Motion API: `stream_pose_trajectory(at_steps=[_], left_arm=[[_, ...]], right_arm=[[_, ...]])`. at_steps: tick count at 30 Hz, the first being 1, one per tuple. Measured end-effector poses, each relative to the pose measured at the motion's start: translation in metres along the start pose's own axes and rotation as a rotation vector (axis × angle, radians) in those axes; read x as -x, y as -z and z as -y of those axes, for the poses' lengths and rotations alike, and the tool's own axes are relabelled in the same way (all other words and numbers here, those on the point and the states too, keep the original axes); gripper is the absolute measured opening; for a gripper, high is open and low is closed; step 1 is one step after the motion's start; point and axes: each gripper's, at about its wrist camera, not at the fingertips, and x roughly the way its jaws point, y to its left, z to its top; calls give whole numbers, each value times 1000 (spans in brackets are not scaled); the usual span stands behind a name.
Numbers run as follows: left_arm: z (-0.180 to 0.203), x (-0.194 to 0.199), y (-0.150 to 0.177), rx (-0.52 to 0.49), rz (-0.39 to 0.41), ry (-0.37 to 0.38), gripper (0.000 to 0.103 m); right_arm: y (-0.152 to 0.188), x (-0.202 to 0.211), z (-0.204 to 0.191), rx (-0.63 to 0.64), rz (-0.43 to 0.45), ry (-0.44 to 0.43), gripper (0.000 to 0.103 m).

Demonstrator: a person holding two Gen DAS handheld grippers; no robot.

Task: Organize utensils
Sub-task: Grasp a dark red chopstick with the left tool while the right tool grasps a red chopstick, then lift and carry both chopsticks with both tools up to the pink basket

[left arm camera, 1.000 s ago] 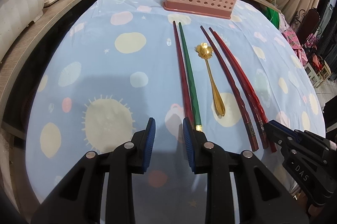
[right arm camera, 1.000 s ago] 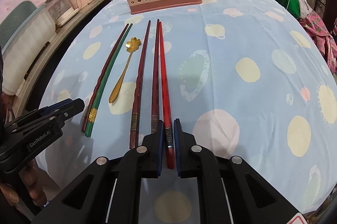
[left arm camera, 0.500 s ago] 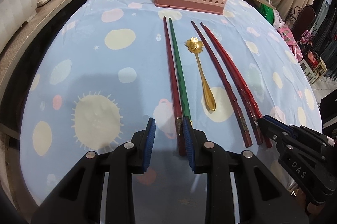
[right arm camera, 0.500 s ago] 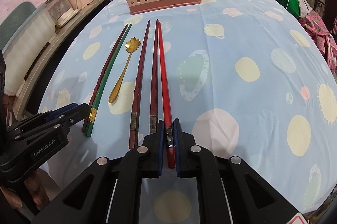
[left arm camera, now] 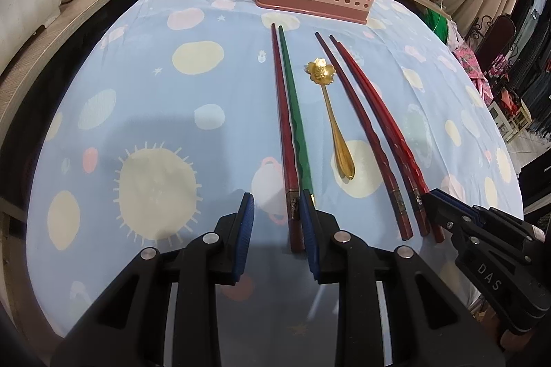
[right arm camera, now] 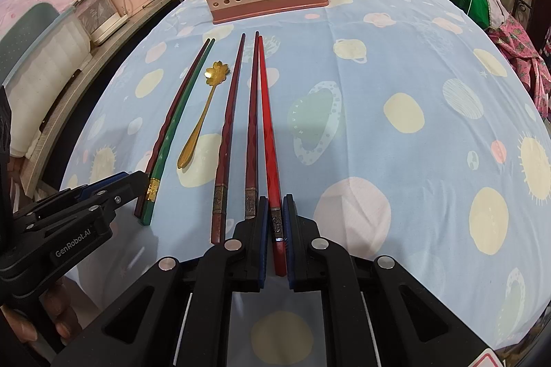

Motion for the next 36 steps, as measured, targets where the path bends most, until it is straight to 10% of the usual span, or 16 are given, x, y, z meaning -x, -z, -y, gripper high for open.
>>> stream_pose_trajectory(at_steps=[18,36], left_arm=[[-4,2,5,-4,1,-16,7],[-13,56,-13,25,121,-9,7]], right_arm=[[1,1,1,-1,0,-3,8],[-13,46,-3,8,98,-32,7]])
